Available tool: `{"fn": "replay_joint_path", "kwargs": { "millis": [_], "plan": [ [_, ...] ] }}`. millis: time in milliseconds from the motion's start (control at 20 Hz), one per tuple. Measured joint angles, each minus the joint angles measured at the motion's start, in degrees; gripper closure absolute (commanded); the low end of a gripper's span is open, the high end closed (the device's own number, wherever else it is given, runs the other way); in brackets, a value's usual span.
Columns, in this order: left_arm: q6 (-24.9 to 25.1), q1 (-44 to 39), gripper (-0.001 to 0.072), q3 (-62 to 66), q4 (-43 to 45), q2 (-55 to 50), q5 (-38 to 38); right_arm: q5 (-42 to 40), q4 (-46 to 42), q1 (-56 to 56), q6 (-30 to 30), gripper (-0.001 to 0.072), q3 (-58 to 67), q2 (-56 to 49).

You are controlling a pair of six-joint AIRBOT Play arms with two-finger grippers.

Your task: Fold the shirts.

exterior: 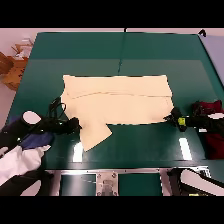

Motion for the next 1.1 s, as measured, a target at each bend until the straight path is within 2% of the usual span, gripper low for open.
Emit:
{"fn": "replay_joint_path", "kwargs": {
  "millis": [150, 300, 550, 800, 1100],
  "plan": [
    [-2.1, 0.0, 0.0681, 3.3, 4.5, 3.5, -6.5, 4.2, -3.9, -2.4, -0.5, 0.0698, 0.4, 2.3],
    [-4.3, -0.1, 0.0681, 7.3, 7.2, 6.7, -10.8, 6.8, -4.0, -3.5, -0.7, 0.0698, 1.2, 4.9],
    [-5.3, -0.1, 0.0681, 13.9, 8.8, 5.8, -11.3, 8.3, -0.9, -1.0, -0.8, 0.0698, 6.4, 5.9],
    [-4.1, 0.3, 0.0681, 24.1, 10.6, -4.8, -7.8, 5.9, 1.2, 3.0, 0.0, 0.0698, 18.4, 0.6],
    [-3.3, 2.1, 0.0681, 43.1, 12.6, -23.8, -6.1, 4.8, 1.9, 5.2, 0.9, 0.0697, 35.2, -14.2]
  ]
}}
